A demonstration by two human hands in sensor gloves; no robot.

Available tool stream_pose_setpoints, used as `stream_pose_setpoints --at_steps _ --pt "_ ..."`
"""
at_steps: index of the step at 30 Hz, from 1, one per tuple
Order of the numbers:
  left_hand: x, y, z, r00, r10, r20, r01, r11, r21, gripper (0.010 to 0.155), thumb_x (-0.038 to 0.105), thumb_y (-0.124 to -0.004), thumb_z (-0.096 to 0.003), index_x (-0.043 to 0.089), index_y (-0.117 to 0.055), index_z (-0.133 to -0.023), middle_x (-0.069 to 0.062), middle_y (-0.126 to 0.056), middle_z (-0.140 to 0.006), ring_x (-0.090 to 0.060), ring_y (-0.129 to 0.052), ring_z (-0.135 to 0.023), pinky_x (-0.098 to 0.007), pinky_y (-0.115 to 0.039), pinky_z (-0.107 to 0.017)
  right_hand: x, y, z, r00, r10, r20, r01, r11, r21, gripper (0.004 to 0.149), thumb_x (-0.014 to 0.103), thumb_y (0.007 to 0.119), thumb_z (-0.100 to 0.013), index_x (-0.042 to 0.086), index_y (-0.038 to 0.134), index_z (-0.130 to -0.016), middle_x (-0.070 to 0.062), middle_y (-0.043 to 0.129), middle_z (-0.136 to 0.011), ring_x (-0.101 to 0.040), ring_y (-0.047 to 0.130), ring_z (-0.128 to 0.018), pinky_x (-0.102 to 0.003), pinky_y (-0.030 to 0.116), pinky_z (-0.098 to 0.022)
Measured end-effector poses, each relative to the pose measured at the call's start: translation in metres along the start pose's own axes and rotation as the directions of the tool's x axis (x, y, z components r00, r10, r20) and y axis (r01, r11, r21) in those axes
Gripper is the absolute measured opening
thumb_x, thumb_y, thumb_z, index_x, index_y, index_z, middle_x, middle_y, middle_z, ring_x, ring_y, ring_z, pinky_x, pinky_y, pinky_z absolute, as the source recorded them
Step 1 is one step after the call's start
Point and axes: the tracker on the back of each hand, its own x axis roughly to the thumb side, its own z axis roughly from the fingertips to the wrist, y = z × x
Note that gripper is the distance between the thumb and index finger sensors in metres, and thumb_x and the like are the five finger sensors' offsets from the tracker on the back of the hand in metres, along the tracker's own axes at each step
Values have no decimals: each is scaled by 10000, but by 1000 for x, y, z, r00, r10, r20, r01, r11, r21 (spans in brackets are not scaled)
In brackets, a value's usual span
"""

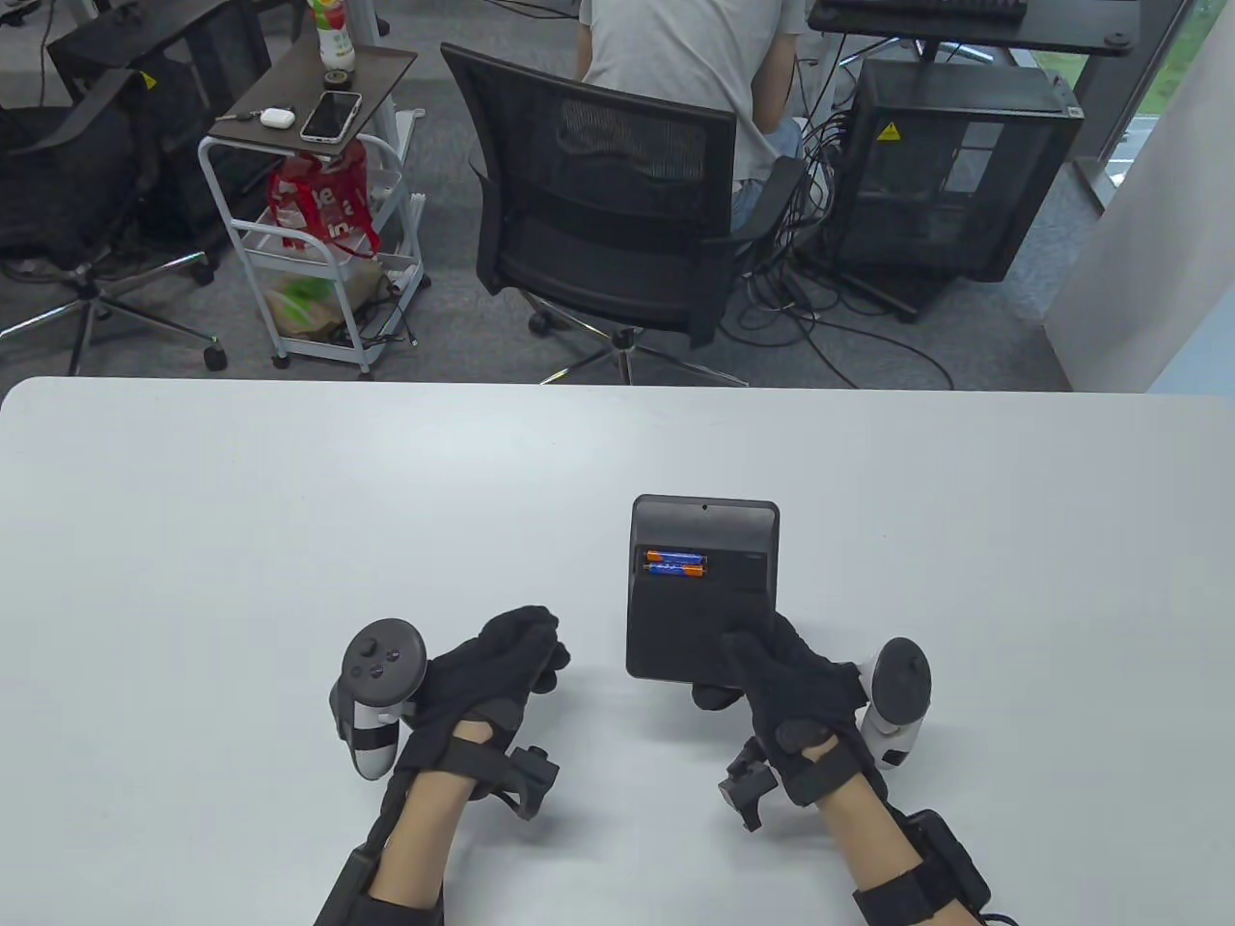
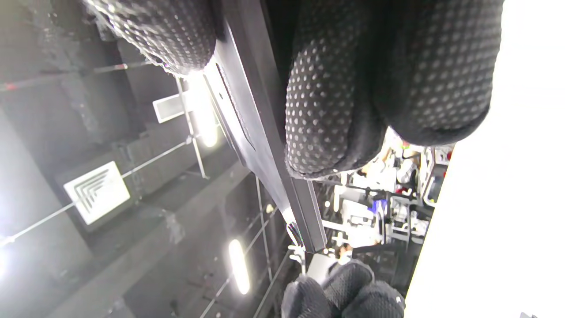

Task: Fit batteries into calculator, then fit battery cover

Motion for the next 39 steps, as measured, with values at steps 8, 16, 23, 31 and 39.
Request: stream_pose_setpoints --at_steps 8,16,23,31,39 --pt "-11 27 -2 939 -324 -118 341 923 177 595 486 -877 -431 159 -762 -914 -58 -941 -822 -298 -966 -653 -531 -763 -525 0 -8 -1 1000 -9 -3 9 1000 -29 587 418 768 -486 47 673 -931 -171 937 -682 -293 1045 -378 -457 914 -283" --pt "-33 25 -12 697 -644 -316 695 715 75 632 489 -924 -401 245 -754 -959 -70 -701 -1022 -345 -758 -878 -559 -653 -622 0 -8 -1 1000 0 -9 -1 1000 -31 588 417 771 -485 43 677 -928 -174 940 -676 -294 1046 -372 -458 914 -278" --pt "-47 18 -19 595 -718 -360 762 647 -30 644 502 -930 -387 213 -793 -946 -67 -694 -1024 -359 -714 -896 -572 -613 -647 -1 -8 -1 1000 17 -18 -18 999 -27 587 416 774 -485 40 680 -926 -178 942 -671 -294 1047 -366 -458 914 -274" --pt "-55 9 -26 530 -765 -367 796 598 -98 614 494 -922 -397 231 -813 -941 -62 -702 -1021 -356 -718 -892 -567 -612 -656 -2 -7 -1 999 22 -26 -23 999 -28 587 413 776 -484 37 681 -925 -179 942 -670 -294 1047 -364 -459 914 -271" --pt "-53 6 -28 543 -768 -341 799 597 -73 516 461 -953 -385 254 -888 -853 -16 -785 -975 -319 -795 -862 -547 -667 -645 -2 -6 0 999 33 -37 -34 999 -30 590 412 777 -484 33 680 -925 -181 942 -668 -296 1047 -363 -460 914 -270"
